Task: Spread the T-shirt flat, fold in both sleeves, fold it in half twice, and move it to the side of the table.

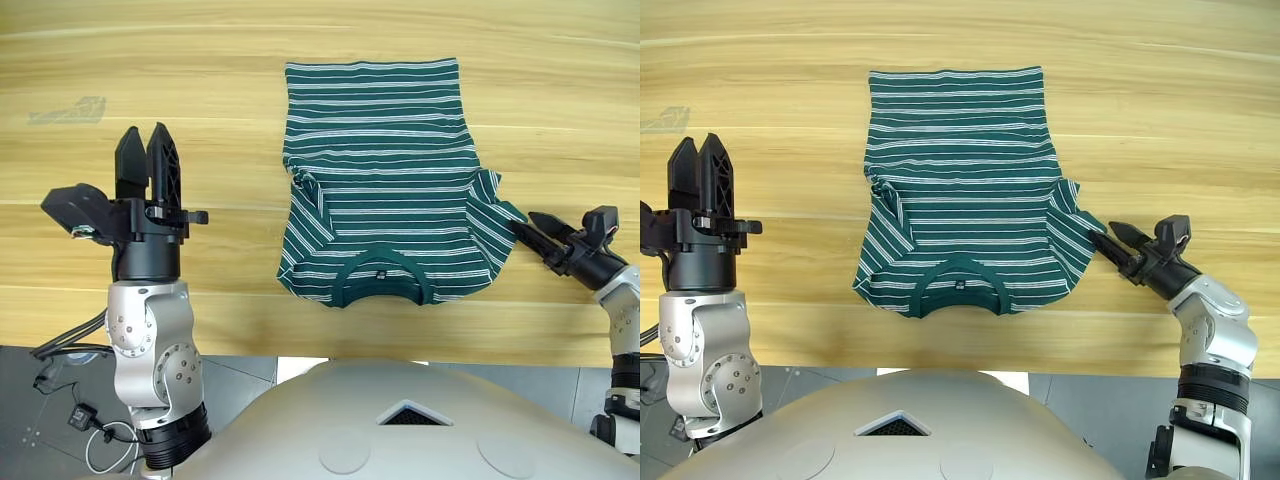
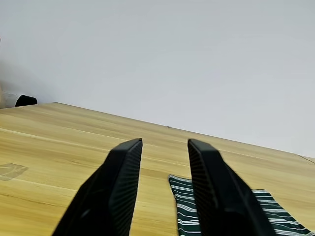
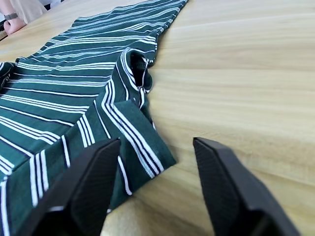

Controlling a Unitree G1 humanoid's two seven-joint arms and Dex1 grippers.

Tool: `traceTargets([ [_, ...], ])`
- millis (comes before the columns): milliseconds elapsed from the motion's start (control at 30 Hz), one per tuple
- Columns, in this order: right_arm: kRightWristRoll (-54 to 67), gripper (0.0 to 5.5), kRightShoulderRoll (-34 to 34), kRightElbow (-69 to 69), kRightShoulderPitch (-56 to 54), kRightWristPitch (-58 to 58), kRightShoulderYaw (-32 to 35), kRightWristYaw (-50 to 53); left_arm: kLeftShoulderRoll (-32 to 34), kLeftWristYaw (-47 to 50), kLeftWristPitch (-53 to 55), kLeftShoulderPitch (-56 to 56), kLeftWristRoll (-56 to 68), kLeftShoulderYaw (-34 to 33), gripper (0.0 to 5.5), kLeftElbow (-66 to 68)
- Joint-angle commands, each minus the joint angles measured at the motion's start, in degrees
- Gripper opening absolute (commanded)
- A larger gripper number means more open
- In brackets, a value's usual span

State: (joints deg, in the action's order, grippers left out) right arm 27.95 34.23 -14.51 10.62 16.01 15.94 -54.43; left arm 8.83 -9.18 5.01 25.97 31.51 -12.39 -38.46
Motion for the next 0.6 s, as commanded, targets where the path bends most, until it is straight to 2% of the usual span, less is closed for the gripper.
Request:
traceTargets([
  [33, -1.3, 1.99, 0.1, -1.4, -1.0, -1.4, 0.3, 0.5, -0.3, -1.0, -0.1, 0.6, -1.1, 1.2, 1.73, 0.5],
  [400, -2.3, 0.03, -0.1, -2.7, -1.3, -3.7, -0.3, -0.1, -0.9, -2.0, -0.8, 0.9, -3.0, 2.6, 1.73, 1.4],
  [600, -2.4, 0.03, -0.2, -2.0, -1.1, -4.0, -1.0, -1.8, -1.1, -2.5, -1.7, 0.8, -5.0, 3.6, 1.73, 1.2],
])
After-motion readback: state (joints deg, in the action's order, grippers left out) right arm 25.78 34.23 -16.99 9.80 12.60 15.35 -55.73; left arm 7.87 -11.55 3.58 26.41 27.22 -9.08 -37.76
